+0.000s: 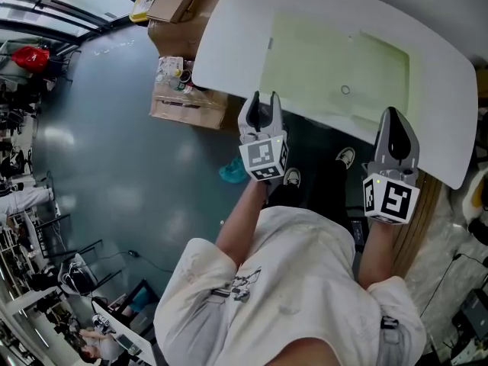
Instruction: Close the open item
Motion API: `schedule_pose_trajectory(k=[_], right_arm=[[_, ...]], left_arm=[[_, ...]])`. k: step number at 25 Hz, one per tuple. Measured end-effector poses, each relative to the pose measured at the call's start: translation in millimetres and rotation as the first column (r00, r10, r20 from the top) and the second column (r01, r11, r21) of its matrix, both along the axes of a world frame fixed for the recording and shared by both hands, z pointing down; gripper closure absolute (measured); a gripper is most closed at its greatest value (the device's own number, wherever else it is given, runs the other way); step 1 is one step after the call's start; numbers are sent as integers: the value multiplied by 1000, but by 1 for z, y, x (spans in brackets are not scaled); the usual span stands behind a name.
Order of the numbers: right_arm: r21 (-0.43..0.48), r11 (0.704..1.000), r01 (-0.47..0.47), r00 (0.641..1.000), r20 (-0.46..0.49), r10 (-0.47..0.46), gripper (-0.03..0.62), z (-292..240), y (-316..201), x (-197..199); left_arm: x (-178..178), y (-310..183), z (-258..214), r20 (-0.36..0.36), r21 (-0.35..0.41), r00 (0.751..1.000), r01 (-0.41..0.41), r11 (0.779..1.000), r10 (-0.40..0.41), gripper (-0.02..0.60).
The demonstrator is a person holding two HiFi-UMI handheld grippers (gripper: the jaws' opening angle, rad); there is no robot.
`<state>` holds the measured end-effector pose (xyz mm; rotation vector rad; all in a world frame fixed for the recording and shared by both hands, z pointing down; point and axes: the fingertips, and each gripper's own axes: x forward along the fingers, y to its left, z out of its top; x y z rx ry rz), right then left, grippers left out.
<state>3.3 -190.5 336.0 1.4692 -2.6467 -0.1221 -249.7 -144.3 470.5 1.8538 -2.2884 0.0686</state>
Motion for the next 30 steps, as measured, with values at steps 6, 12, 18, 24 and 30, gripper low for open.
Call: schedule_pose_trajectory(k=[6,12,18,24,30], right_arm=[[-16,1000,4,999,-44,-4,592,15,-5,-4],[-46,999,-8,995,-102,4,592,36,-10,-10],[-58,998,-19,991,-135,11,592,43,-16,-11],[-58,998,-21,989,-147,12,592,48,-21,-16],[-52,998,-22,988,-154,14,592,48,-20,-16]], left_arm=[[-20,-6,46,-103,-71,993,53,996,-60,378],[-34,-14,87,-246,-130,964,75,989,-105,353],[-32,-24,109,-372,-151,920,70,986,-122,353],[-28,-33,122,-451,-154,885,54,987,-118,353],[-16,-40,122,-426,-161,901,8,987,-77,369]])
